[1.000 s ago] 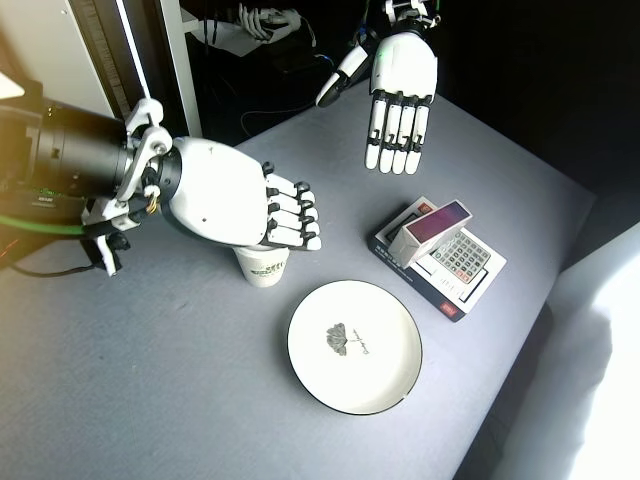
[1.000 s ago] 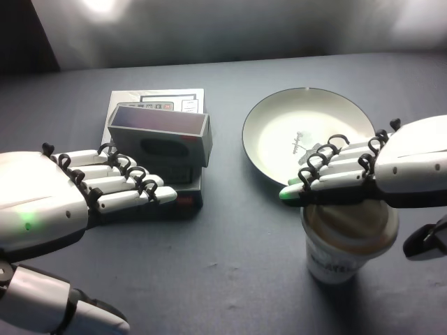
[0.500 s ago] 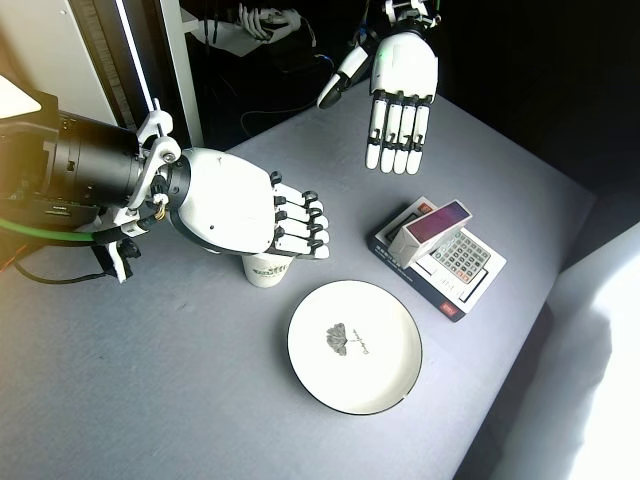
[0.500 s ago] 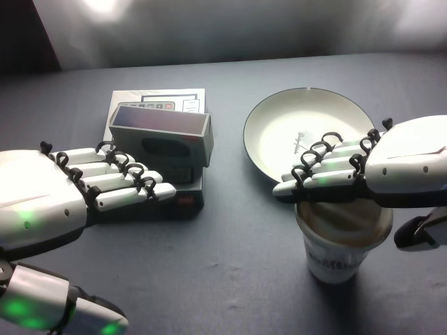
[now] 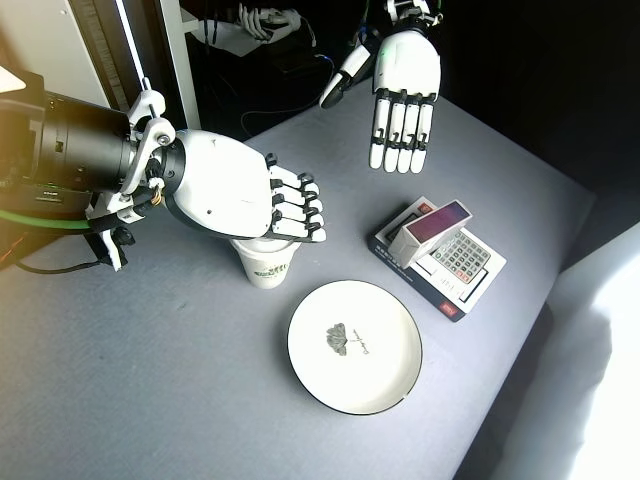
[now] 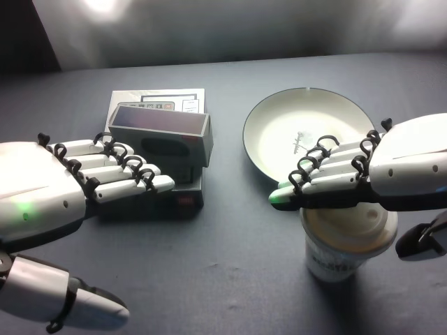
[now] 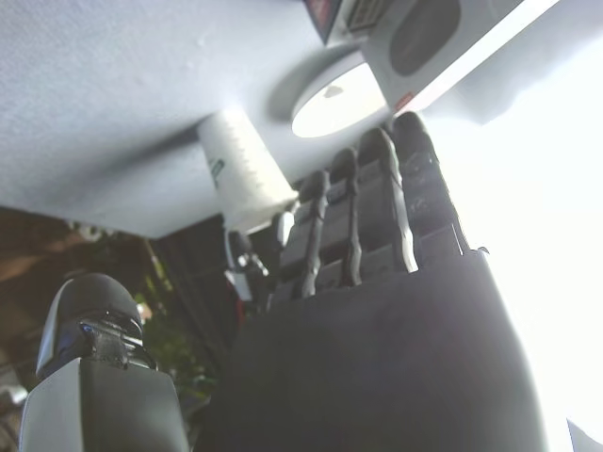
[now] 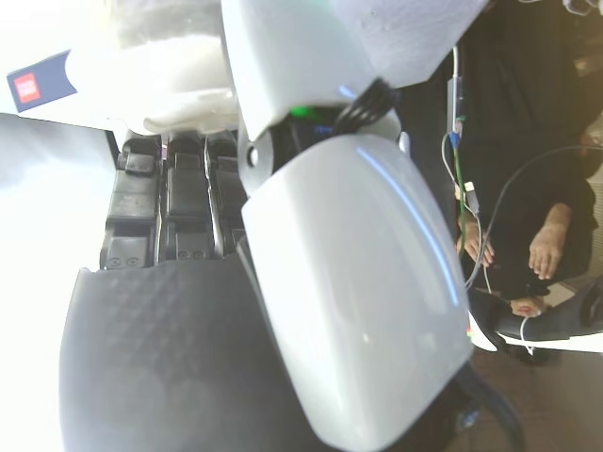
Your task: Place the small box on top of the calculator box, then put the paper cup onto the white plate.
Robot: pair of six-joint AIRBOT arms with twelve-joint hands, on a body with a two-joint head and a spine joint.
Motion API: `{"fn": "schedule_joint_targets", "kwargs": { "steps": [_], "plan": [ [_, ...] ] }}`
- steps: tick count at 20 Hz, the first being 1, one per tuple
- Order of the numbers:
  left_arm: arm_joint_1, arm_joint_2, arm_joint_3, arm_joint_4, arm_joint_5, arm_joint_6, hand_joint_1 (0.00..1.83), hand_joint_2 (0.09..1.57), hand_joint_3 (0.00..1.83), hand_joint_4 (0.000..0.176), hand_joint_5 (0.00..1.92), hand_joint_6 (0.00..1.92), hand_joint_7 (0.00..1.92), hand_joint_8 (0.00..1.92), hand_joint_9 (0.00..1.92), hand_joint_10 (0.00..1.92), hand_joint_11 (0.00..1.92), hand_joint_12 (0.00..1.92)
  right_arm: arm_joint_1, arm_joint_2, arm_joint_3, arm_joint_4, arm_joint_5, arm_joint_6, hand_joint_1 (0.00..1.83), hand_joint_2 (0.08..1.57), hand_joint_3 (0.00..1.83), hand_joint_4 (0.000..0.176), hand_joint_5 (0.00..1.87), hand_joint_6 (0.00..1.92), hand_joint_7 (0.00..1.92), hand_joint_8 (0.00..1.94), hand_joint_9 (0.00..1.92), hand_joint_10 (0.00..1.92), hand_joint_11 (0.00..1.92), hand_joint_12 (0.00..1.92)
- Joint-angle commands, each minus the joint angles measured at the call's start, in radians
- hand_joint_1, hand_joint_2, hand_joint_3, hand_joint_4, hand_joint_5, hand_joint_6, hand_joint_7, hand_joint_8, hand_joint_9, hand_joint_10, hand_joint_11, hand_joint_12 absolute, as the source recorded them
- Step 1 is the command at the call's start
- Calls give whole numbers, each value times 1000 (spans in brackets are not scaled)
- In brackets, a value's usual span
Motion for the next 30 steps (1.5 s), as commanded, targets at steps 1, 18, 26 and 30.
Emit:
{"fn": "schedule_joint_targets", "kwargs": {
  "steps": [1,18,26,30],
  "plan": [
    [-11,15,3,-21,-88,1,131,1027,3,0,20,4,57,0,75,0,0,153,1,12,-2,36,3,-15,1487,1046,4,0,0,0,0,0,0,0,0,0],
    [-16,18,5,-21,-84,12,97,1027,1,0,21,0,71,0,89,0,0,197,-24,-19,52,105,40,-23,1517,1062,2,0,0,0,0,0,0,0,0,0],
    [-21,18,6,-21,-78,12,134,1024,0,0,55,3,99,1,110,2,0,214,-23,-11,49,105,39,-43,1527,1080,6,0,0,0,0,0,0,0,0,0],
    [-22,19,5,-21,-77,12,109,1028,2,0,39,0,94,0,104,0,0,187,-50,-22,49,105,37,-60,1517,1080,5,0,0,0,0,0,0,0,0,0]
  ]
}}
